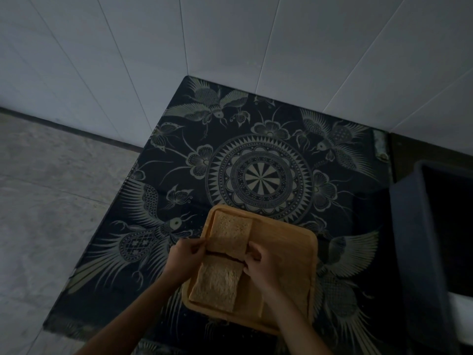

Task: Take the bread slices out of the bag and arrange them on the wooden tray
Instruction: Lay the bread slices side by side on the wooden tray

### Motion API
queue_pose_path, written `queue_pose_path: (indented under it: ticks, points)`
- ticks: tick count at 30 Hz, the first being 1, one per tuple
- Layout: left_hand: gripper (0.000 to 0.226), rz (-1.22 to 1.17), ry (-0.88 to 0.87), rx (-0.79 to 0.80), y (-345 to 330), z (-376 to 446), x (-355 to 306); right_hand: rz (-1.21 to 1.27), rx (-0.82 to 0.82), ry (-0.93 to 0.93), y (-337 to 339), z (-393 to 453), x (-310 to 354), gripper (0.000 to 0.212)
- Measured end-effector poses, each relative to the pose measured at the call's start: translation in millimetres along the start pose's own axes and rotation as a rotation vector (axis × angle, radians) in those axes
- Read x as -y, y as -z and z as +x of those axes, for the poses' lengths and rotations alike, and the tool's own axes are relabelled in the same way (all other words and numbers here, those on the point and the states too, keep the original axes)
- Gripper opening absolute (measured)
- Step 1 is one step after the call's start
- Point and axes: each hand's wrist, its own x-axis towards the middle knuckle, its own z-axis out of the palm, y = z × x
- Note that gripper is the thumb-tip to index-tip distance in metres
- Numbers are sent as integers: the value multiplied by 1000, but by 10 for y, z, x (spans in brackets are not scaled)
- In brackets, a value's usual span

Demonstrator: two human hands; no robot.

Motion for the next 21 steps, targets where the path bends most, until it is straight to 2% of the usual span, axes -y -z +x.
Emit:
queue_pose_path:
  ticks: [21]
  points:
    - [28,-13,-37,16,-14,-110,48,-20,25,-6,-77,-77,-154,34]
